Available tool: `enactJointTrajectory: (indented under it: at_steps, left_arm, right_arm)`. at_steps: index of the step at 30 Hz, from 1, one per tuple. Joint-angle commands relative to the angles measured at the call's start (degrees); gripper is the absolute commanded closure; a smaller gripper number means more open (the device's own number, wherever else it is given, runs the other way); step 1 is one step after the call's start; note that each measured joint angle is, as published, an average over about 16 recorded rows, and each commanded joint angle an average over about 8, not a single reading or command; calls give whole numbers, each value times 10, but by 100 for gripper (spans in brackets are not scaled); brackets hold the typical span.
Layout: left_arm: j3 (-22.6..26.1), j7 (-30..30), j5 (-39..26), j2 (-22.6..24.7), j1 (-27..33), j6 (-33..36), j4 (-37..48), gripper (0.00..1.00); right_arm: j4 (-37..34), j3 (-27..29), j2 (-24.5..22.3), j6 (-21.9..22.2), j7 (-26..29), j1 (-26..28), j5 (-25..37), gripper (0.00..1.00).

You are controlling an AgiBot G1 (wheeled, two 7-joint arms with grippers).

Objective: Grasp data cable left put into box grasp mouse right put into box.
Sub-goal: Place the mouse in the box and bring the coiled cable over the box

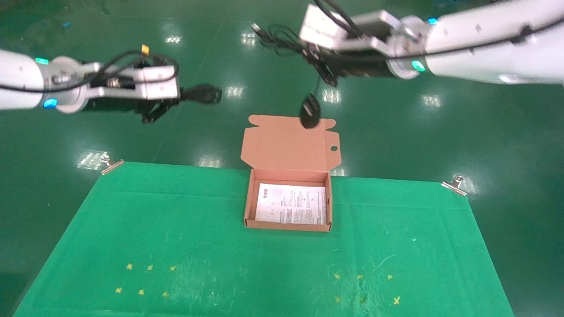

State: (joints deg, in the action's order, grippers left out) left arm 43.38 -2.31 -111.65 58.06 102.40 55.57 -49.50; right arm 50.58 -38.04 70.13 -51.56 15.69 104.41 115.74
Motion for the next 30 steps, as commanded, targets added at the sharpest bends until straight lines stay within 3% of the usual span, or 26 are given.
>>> enactJointTrajectory:
  at_steps: [1,8,13,23,30]
  left_arm:
    - [-3,-1,-5,10,12,-15,7,100]
    - [-10,18,-3,33,32,-45,41,100]
    - [-11,24,-1,38,38,-49,50,100]
    - [-5,20,-1,23,21,-30,43,100]
    - [5,-15,-25,6,3,-15,16,100]
  right_arm:
    - [-29,2,24,17,-19,18,-7,100]
    - [-101,16,60,47,-98,47,-54,100]
    - [-119,16,66,53,-124,52,-70,100]
    - [-119,-12,68,48,-123,15,-78,100]
    - [-114,-43,74,42,-114,-14,-95,100]
